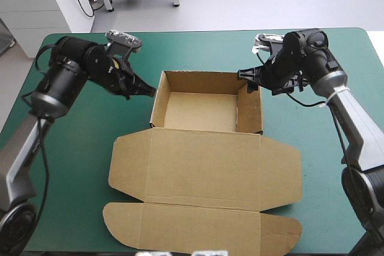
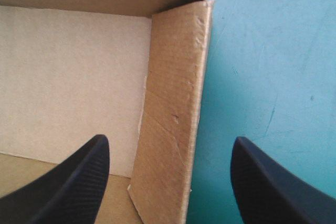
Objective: Fold the box
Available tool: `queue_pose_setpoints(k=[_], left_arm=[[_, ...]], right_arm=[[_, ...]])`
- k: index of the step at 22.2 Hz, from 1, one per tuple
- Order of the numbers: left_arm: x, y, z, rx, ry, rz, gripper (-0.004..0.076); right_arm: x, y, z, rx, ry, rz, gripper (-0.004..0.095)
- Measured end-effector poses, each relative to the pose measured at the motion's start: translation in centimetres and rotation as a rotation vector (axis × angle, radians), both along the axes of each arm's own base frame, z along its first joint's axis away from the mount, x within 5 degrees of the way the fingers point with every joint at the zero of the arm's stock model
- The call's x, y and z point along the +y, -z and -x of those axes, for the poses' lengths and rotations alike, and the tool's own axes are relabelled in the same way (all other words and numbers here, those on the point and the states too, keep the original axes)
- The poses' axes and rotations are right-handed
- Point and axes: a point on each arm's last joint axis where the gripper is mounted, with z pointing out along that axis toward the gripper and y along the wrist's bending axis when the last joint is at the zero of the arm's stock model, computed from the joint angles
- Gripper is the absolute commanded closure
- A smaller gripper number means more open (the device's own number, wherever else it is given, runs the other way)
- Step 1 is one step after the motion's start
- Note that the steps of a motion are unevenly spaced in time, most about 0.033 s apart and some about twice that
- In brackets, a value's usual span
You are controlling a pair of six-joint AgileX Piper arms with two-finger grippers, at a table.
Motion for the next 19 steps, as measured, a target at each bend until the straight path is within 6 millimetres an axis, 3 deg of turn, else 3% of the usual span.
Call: queue_pose_setpoints(k=[3,8,11,16,19], left_arm=[[1.6,0.9,3.8,0.015,-0.008,-0.004,0.0731],[4.8,1.7,11.9,-0.112,-0.011,0.057,0.0731],[5.8,2.5,14.4,-0.156,-0.012,0.071,0.0731],[7.9,5.9,19.7,-0.211,-0.021,0.101,0.0731],[8.5,7.5,20.9,-0.208,-0.023,0.101,0.0731]], right_arm=[[-0.1,2.1,0.3,0.065,0.012,0.015,0.0299],[0.1,6.2,0.4,0.1,0.046,-0.019,0.0299],[0.3,6.7,0.2,0.077,0.056,-0.042,0.0302],[0.4,7.5,-0.4,0.073,0.077,-0.052,0.0302],[0.6,8.7,-0.8,0.103,0.079,-0.045,0.0303]])
